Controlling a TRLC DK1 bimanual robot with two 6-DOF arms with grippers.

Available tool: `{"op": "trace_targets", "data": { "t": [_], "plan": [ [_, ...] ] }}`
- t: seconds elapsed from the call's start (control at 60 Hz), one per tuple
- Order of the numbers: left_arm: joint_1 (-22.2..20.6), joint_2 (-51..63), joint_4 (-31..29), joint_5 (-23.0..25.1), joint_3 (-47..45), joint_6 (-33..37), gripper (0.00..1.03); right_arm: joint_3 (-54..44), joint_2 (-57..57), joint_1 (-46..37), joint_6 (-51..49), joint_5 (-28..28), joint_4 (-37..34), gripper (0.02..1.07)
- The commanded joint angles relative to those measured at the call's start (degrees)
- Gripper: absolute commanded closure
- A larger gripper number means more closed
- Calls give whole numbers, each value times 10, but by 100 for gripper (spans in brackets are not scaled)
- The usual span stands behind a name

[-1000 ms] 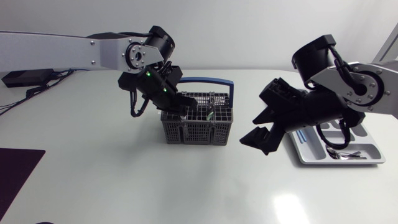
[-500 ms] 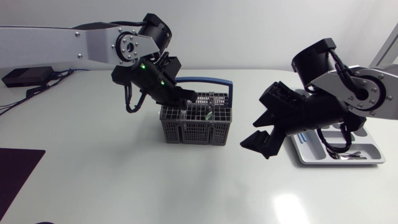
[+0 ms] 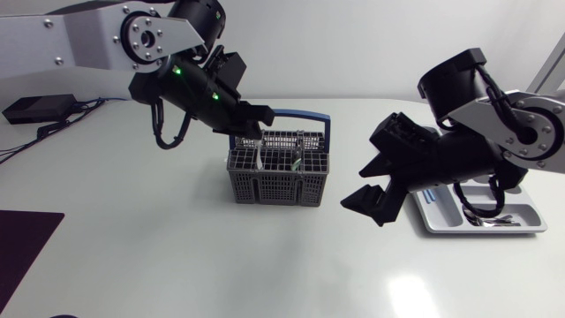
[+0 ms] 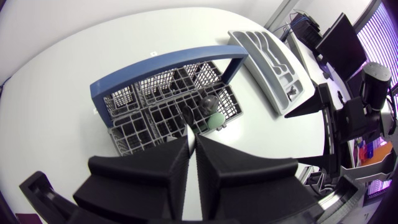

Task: Unload the cutlery basket into the drawer organizer.

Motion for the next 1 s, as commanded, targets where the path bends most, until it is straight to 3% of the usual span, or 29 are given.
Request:
{"op": "trace_targets", "data": {
  "t": [0.0,0.283,0.633,0.783,0.983],
  "plan": [
    [-2,-19,-4,5,-19,-14,94,-21,-9,6,14,2,-1,7],
    [3,-65,2,30,-36,-1,94,-31,-31,7,9,6,-1,7],
    [-4,-193,101,86,-141,34,93,-97,-127,7,-61,6,56,7],
    [-30,-220,121,97,-172,59,93,-121,-168,7,-88,3,69,7],
    [-77,-224,141,144,-202,94,93,-118,-184,6,-106,-28,25,7]
  ]
}}
